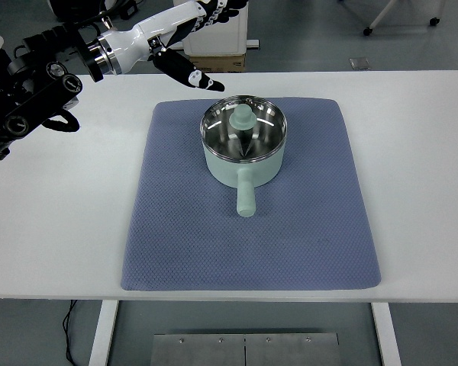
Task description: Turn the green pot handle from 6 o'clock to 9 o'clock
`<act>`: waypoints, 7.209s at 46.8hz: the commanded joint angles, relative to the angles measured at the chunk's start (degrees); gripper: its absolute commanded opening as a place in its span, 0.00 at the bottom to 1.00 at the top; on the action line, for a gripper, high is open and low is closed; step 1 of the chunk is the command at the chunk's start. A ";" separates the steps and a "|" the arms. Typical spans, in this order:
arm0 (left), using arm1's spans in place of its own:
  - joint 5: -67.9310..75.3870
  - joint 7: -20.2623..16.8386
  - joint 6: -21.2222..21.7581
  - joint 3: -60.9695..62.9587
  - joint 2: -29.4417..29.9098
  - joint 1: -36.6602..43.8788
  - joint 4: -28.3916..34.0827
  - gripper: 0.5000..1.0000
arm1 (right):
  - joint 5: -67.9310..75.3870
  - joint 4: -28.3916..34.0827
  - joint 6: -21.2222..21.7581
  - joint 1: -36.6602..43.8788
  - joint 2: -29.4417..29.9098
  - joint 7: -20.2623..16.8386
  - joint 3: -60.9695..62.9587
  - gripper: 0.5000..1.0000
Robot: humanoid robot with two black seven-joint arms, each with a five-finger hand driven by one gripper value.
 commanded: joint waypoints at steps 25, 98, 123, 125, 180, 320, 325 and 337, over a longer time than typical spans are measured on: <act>13.90 -0.09 -3.91 9.59 2.30 -9.91 -16.14 1.00 | 0.00 0.00 0.00 0.00 0.00 0.00 -0.08 1.00; 46.34 -2.66 -14.02 25.94 -8.77 -18.18 -20.45 1.00 | 0.00 0.00 0.00 0.00 0.00 0.00 0.09 1.00; 46.25 -2.66 -14.11 29.02 -9.65 -16.33 -20.45 1.00 | 0.00 0.00 0.00 0.00 0.00 0.00 0.09 1.00; 46.25 -2.66 -14.11 29.02 -9.74 -16.33 -20.45 1.00 | 0.00 0.00 0.00 0.00 0.00 0.00 0.09 1.00; 46.51 -2.66 -15.17 34.11 -9.12 -19.23 -20.54 1.00 | 0.00 0.00 0.00 0.00 0.00 0.00 0.09 1.00; 48.44 -2.66 -7.61 41.32 4.06 -17.30 -10.88 1.00 | 0.00 0.00 0.00 0.00 0.00 0.00 0.09 1.00; 48.44 -2.66 -7.43 41.32 3.97 -17.30 -10.00 1.00 | 0.00 0.00 0.00 0.00 0.00 0.00 -0.08 1.00; 47.74 -2.66 -7.52 41.32 3.54 -17.30 -9.56 1.00 | 0.00 0.00 0.00 0.00 0.00 0.00 0.09 1.00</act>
